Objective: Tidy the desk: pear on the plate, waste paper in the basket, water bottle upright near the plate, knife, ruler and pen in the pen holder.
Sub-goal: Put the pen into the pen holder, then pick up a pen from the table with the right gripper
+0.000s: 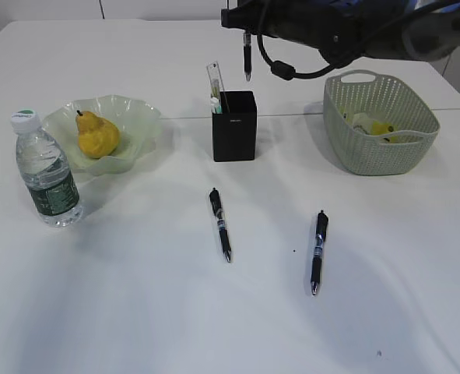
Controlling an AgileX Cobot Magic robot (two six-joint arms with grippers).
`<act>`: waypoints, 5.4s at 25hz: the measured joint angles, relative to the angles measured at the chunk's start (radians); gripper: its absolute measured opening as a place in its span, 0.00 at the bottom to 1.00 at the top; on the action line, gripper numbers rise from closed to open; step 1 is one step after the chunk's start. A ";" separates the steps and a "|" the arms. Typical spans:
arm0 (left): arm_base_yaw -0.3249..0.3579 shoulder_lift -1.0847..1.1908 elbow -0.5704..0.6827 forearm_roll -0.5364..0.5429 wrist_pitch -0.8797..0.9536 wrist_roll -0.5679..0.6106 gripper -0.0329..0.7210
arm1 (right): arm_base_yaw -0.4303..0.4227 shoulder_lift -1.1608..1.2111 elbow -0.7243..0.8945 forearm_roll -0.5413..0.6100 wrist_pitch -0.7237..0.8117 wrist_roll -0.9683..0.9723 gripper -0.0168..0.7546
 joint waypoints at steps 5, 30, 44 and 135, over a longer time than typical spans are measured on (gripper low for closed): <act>0.000 0.000 0.000 0.000 -0.007 0.000 0.48 | 0.000 0.051 -0.057 0.000 -0.019 0.000 0.18; 0.000 0.000 0.000 0.000 -0.075 0.000 0.48 | 0.000 0.236 -0.071 -0.055 -0.127 0.000 0.18; 0.000 0.000 0.000 0.000 -0.076 0.000 0.48 | 0.000 0.238 -0.071 -0.055 -0.123 0.000 0.18; 0.000 0.000 0.000 -0.030 0.030 0.000 0.48 | 0.000 -0.232 -0.117 0.170 1.387 0.298 0.54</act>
